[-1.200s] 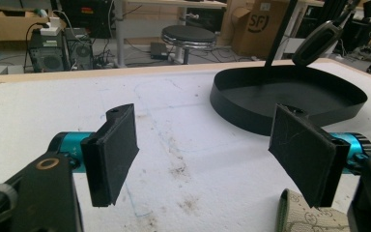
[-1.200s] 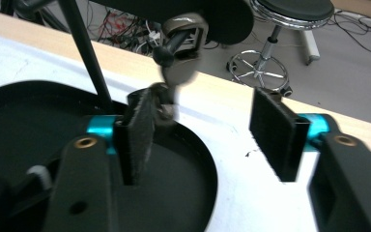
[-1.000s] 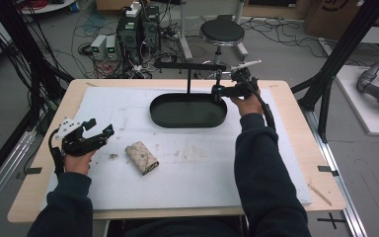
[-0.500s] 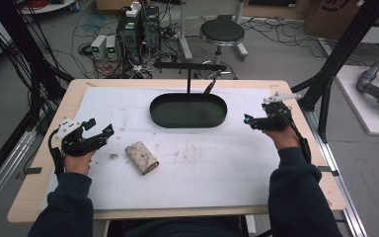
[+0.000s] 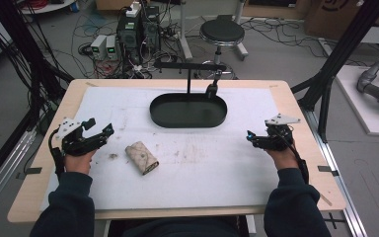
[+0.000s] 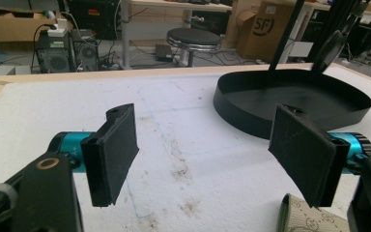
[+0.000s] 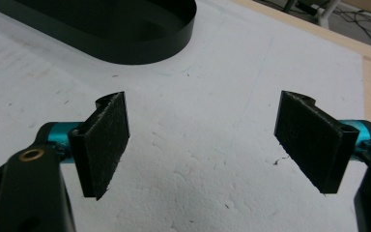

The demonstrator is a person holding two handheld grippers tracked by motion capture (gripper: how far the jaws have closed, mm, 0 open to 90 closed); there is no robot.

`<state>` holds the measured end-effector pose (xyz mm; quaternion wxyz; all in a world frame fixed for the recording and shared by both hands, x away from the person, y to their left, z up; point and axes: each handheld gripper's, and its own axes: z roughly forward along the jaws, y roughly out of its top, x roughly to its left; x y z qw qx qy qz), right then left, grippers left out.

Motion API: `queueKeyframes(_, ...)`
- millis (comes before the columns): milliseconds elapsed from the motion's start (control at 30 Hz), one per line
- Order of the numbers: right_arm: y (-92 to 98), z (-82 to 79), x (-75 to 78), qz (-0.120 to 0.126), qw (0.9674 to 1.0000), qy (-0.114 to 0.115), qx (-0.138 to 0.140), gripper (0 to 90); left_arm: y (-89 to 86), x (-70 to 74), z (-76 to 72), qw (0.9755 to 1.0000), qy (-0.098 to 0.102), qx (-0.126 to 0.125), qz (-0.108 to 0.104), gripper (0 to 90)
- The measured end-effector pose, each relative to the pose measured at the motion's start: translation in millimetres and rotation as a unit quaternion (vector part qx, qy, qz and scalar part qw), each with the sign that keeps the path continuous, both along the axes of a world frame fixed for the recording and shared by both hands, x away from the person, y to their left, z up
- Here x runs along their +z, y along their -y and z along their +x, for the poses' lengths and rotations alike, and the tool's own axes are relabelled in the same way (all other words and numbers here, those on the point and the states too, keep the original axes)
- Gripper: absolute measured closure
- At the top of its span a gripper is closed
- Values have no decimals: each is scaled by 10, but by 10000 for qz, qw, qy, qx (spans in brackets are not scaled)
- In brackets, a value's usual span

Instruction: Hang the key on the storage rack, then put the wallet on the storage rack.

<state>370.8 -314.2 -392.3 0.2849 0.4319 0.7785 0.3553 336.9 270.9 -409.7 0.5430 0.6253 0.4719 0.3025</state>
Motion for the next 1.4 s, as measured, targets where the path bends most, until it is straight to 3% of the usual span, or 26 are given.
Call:
queueKeyframes(267, 29, -13, 23, 75, 9999, 99, -89, 204, -1, -6, 7, 10000, -14, -10, -16, 252)
queueKeyframes(567, 20, -18, 8, 63, 9999, 86, -101, 204, 142, 24, -6, 9996, -70, -259, -33, 252)
queueKeyframes(667, 27, -24, -1, 67, 9999, 105, -87, 204, 236, 23, -13, 9992, -202, -348, 6, 252)
queueKeyframes(767, 27, -30, -6, 90, 9999, 93, -78, 204, 332, -2, -18, 9983, -484, -337, 21, 252)
queueKeyframes(867, 28, -37, -5, 143, 9998, 98, -58, 204, 422, -34, -27, 9960, -750, -480, 34, 249)
queueKeyframes(1000, 24, -40, -15, 111, 9999, 91, -41, 204, 550, -90, -17, 9919, -1064, -665, 221, 250)
queueKeyframes(1167, 36, -35, -48, 78, 10000, 28, -51, 205, 624, -191, 41, 9831, -1519, -913, 457, 229)
queueKeyframes(1400, 27, -21, -68, 68, 10000, 5, -23, 205, 581, -234, 70, 9762, -1879, -1007, 403, 236)
